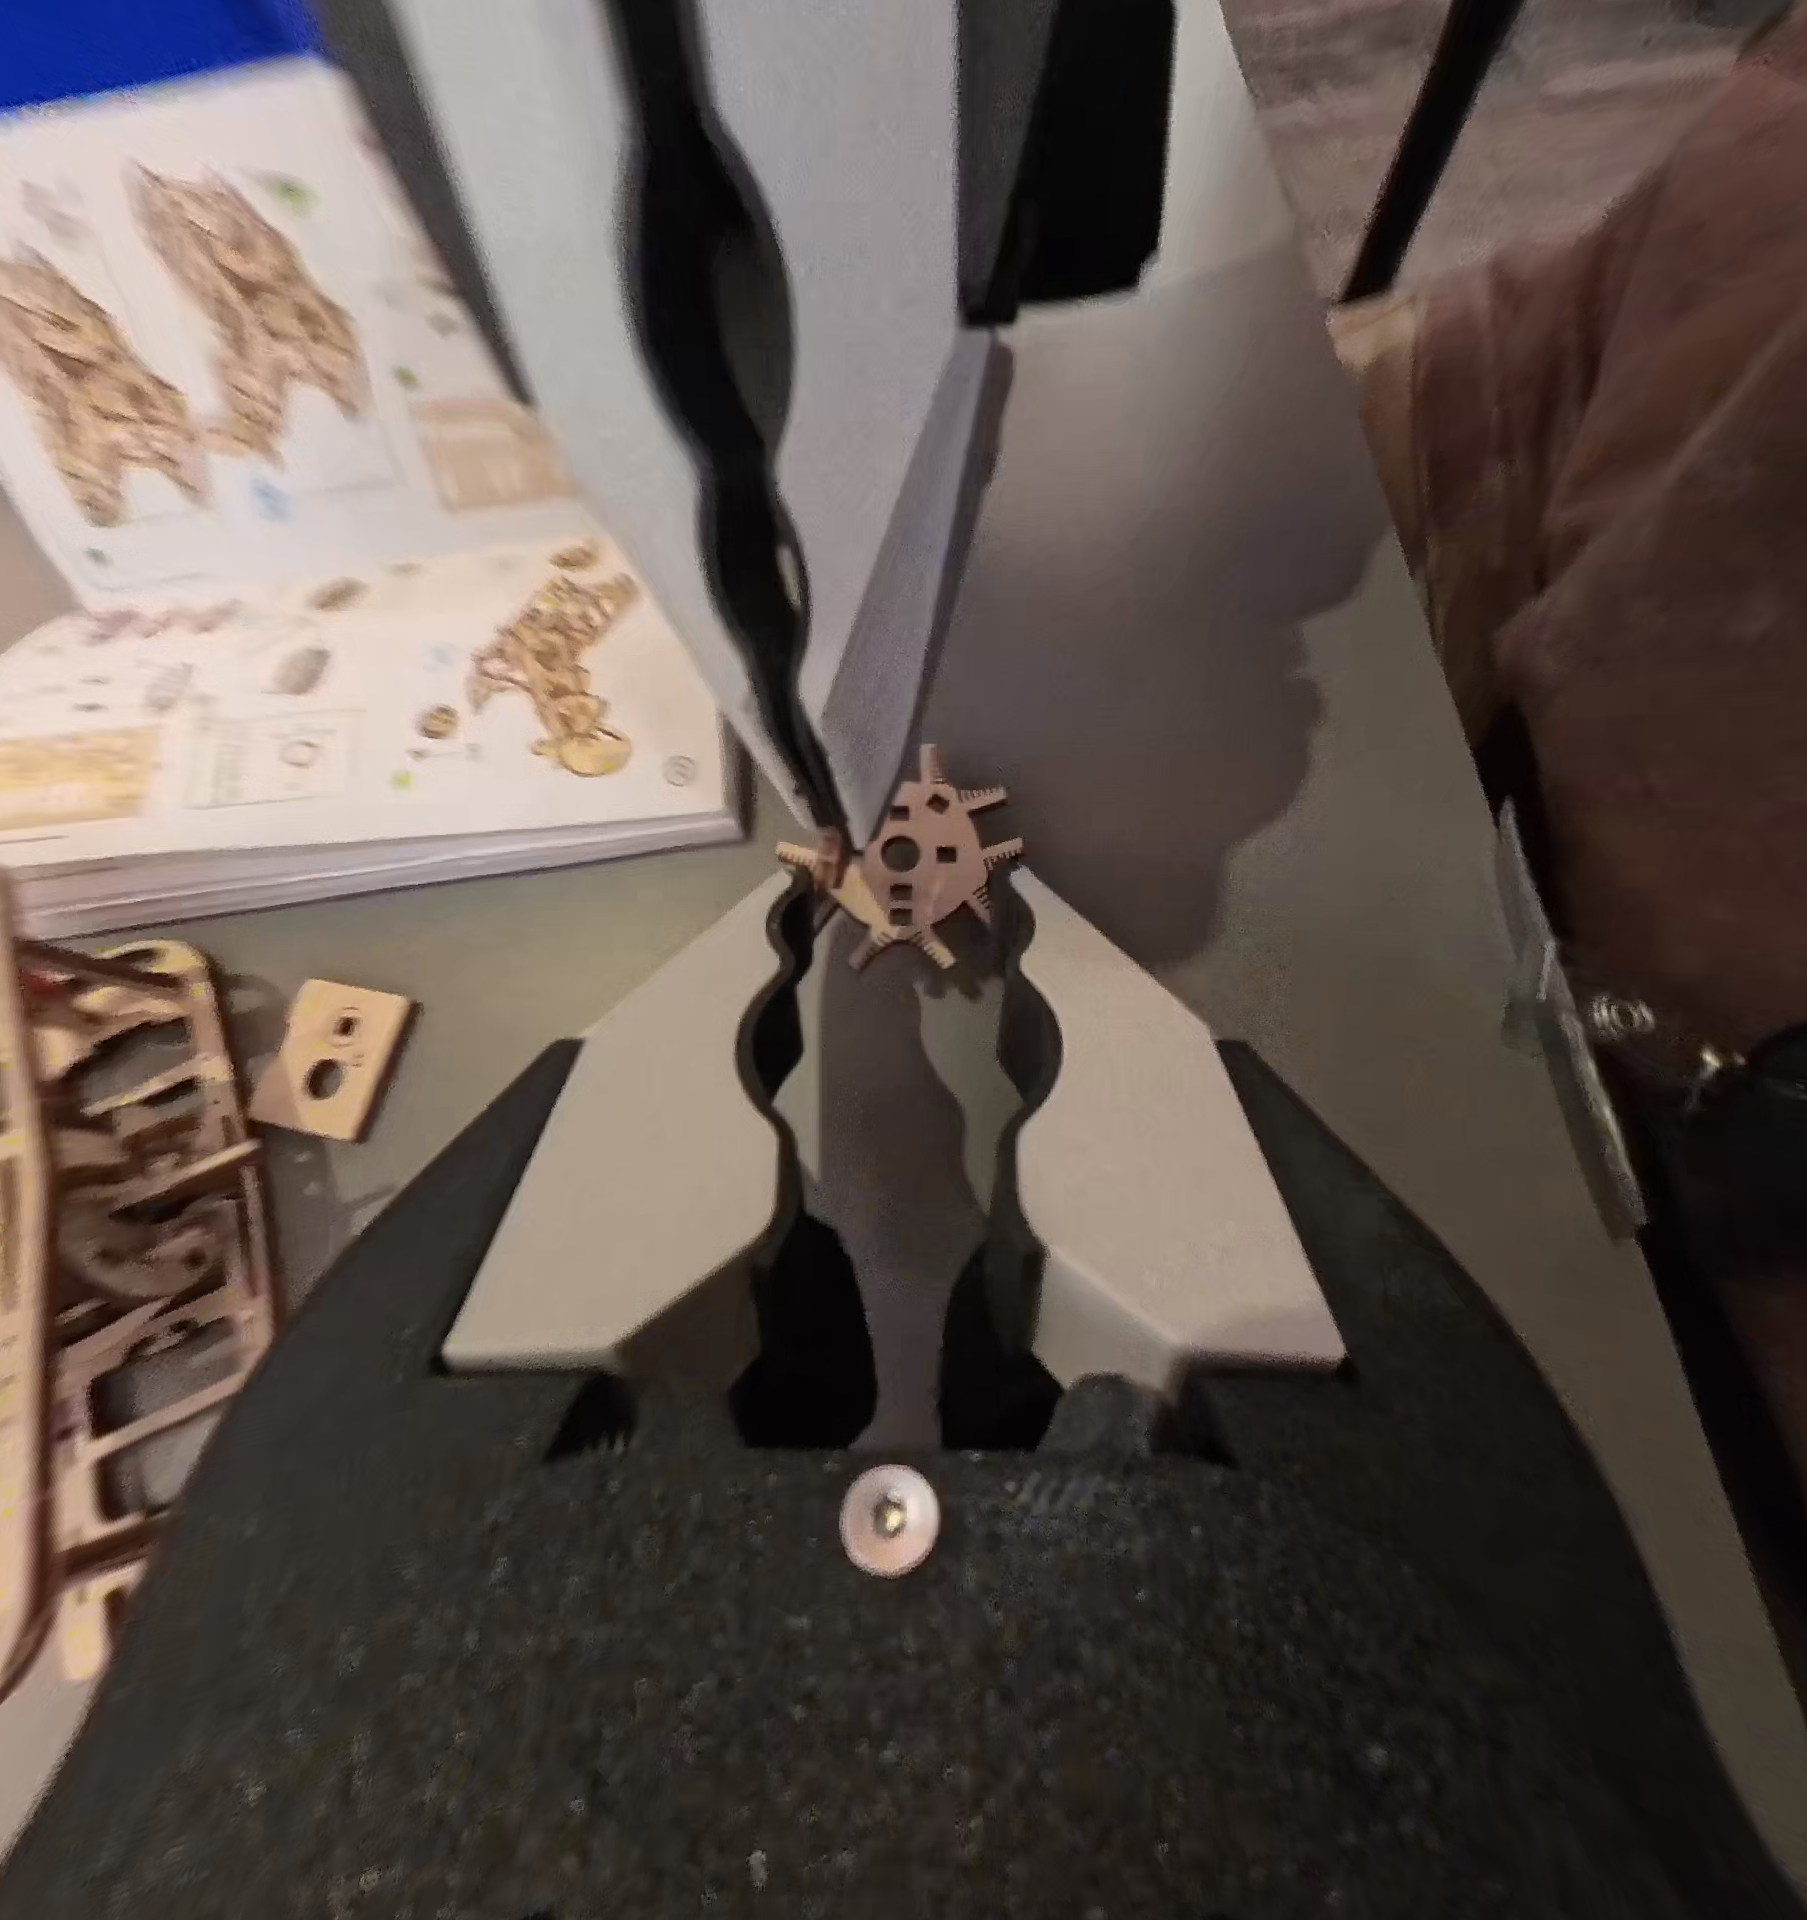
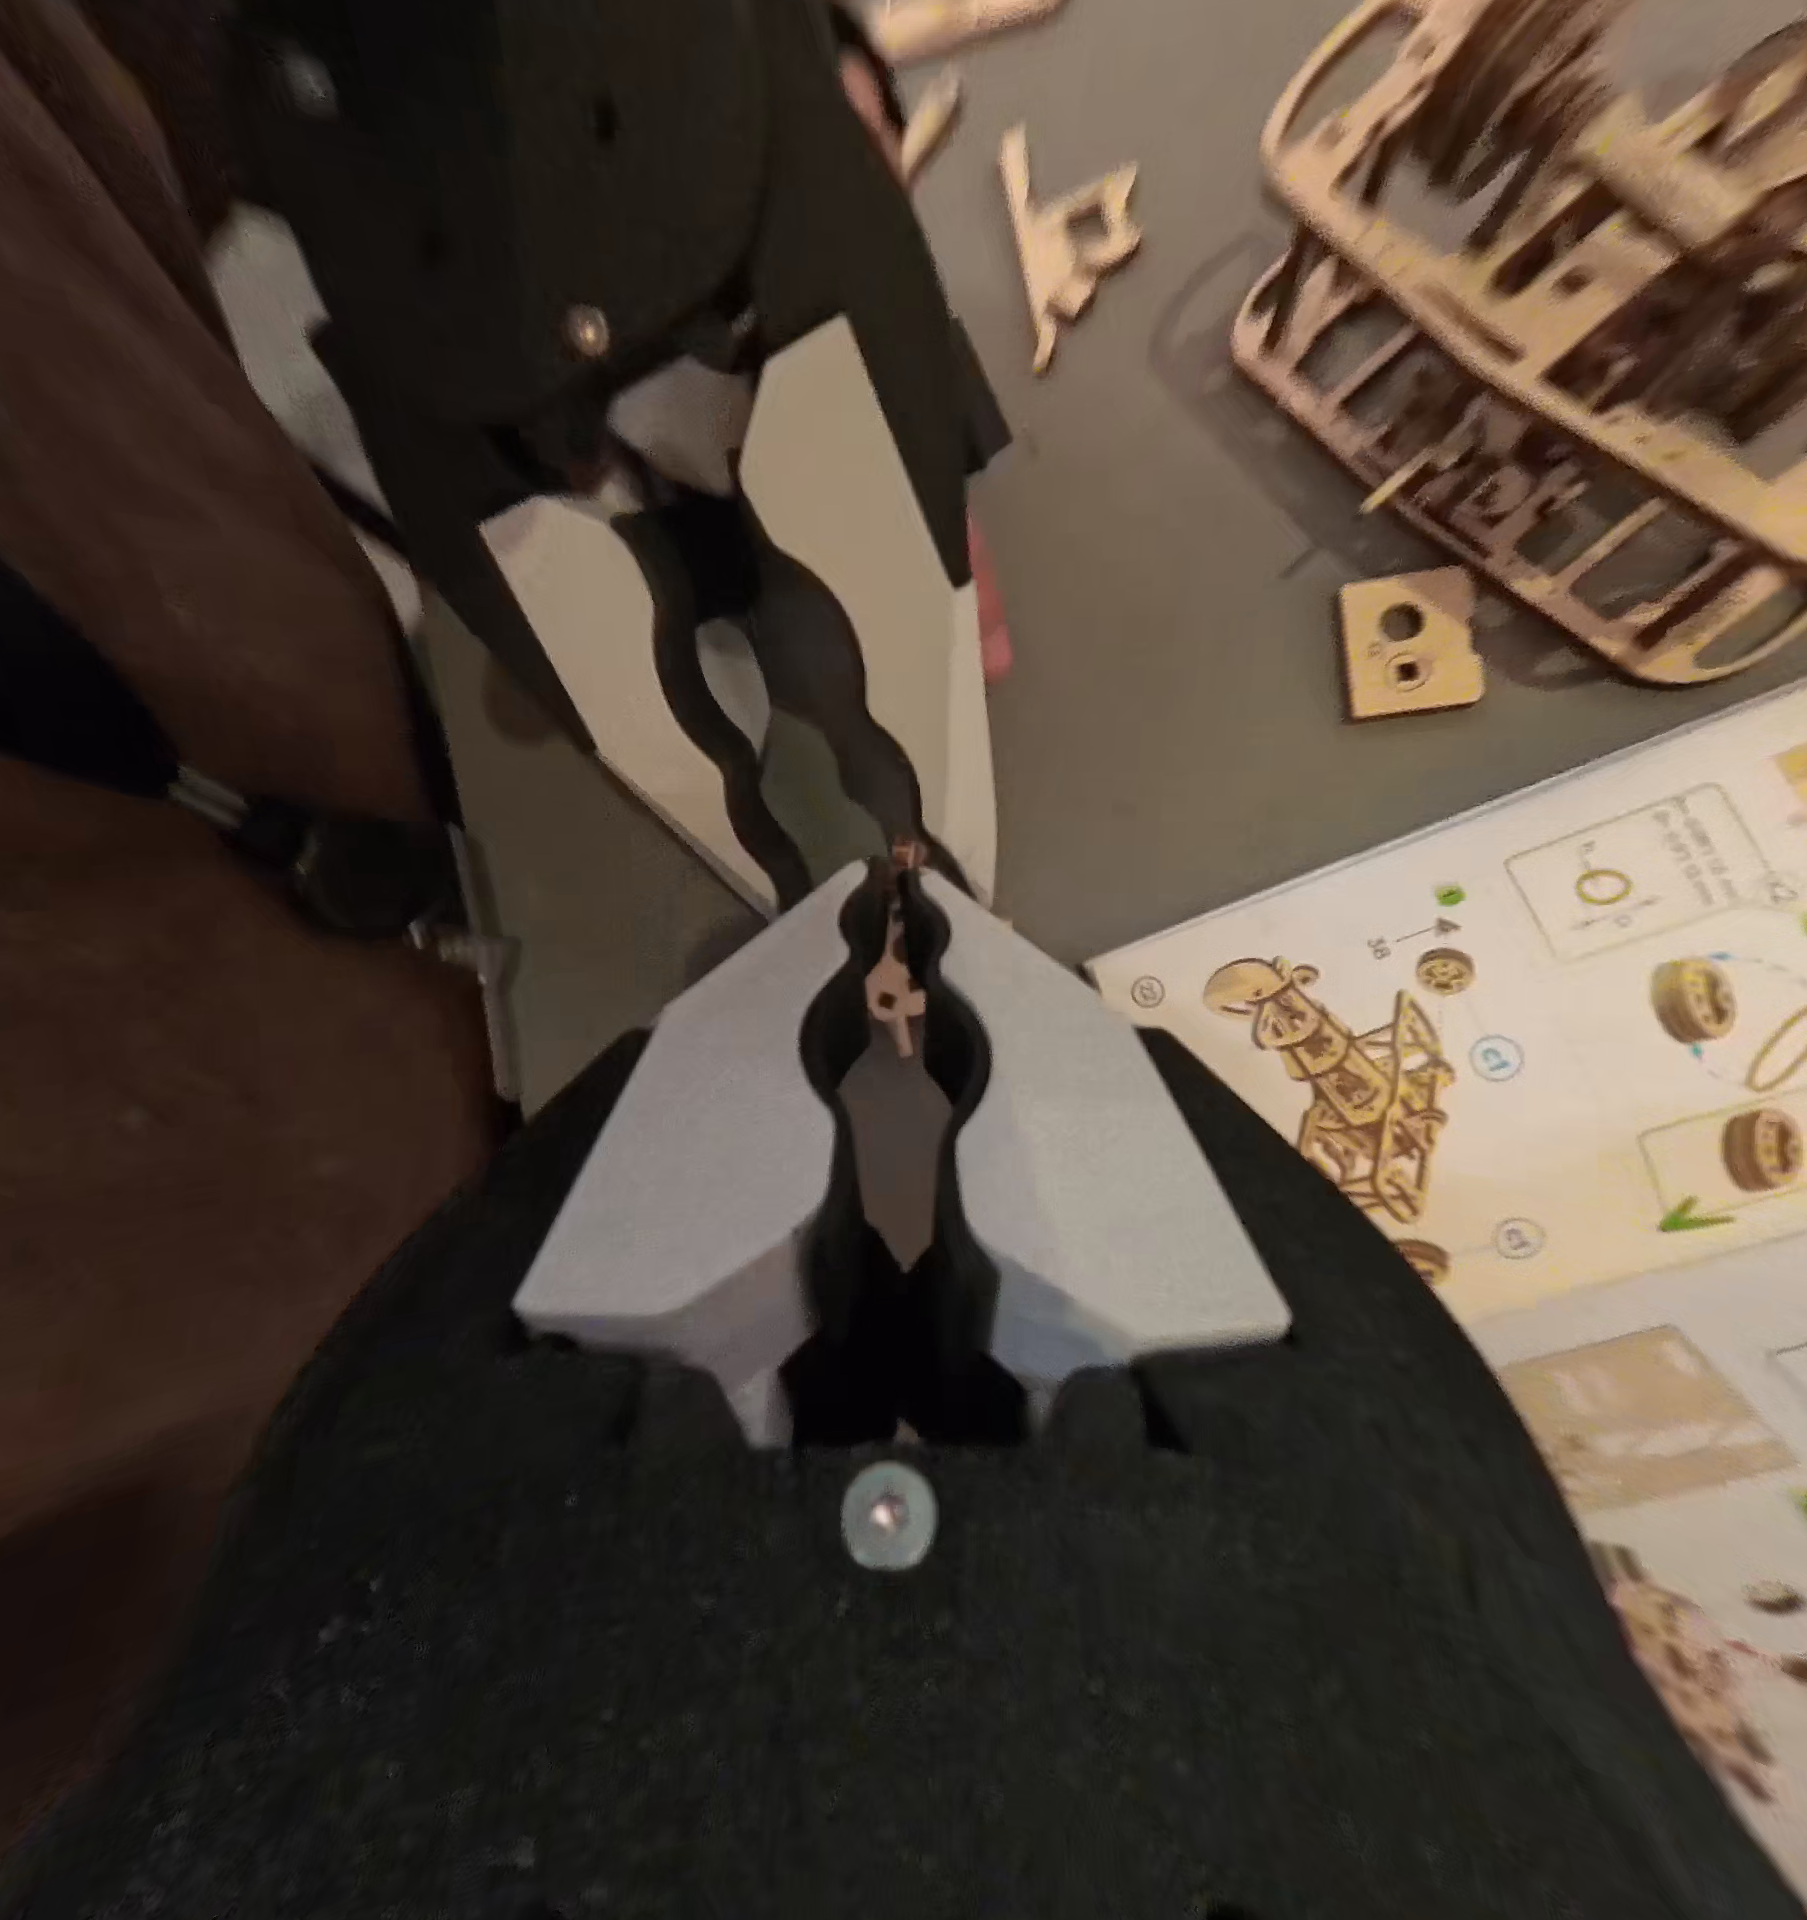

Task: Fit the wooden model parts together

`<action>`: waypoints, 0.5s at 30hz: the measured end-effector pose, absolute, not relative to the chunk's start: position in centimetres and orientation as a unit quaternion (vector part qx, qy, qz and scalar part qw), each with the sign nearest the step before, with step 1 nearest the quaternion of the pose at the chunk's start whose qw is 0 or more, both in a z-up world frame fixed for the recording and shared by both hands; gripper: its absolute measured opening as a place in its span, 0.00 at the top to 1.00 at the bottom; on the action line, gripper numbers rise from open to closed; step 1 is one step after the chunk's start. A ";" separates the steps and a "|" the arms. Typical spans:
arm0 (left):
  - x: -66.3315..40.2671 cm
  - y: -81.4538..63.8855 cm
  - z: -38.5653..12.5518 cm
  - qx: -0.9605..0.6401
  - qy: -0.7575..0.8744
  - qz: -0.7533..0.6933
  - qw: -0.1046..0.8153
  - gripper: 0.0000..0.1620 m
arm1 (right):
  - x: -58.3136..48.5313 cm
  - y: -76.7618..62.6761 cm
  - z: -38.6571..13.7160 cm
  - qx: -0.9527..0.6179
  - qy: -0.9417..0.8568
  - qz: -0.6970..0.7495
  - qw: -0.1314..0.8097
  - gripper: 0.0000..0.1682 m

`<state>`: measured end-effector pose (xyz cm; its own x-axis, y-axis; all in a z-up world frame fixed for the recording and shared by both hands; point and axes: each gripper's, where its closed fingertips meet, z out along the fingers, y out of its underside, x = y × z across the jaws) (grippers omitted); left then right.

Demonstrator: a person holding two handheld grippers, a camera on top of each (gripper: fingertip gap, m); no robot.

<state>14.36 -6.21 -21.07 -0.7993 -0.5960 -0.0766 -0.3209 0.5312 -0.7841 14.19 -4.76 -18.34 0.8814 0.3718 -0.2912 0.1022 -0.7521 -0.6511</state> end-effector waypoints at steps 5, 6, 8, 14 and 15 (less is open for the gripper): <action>14.6 -5.2 -15.1 -0.311 0.794 -0.497 0.159 0.81 | 14.3 -4.9 -14.6 -0.848 -0.060 0.244 0.467 0.99; 14.4 -5.0 -13.9 -0.318 0.780 -0.517 0.152 0.81 | 14.1 -5.1 -13.8 -0.834 -0.045 0.264 0.481 0.99; 14.0 -4.8 -12.2 -0.317 0.769 -0.533 0.154 0.92 | 13.5 -5.6 -12.3 -0.806 -0.015 0.317 0.500 0.99; 12.3 -4.6 -15.2 -0.317 0.837 -0.417 0.157 0.89 | 12.8 -7.0 -12.9 -0.789 0.031 0.370 0.489 0.99; 12.2 -4.2 -15.8 -0.329 0.841 -0.395 0.170 0.89 | 12.5 -7.3 -13.4 -0.798 0.031 0.365 0.479 0.99</action>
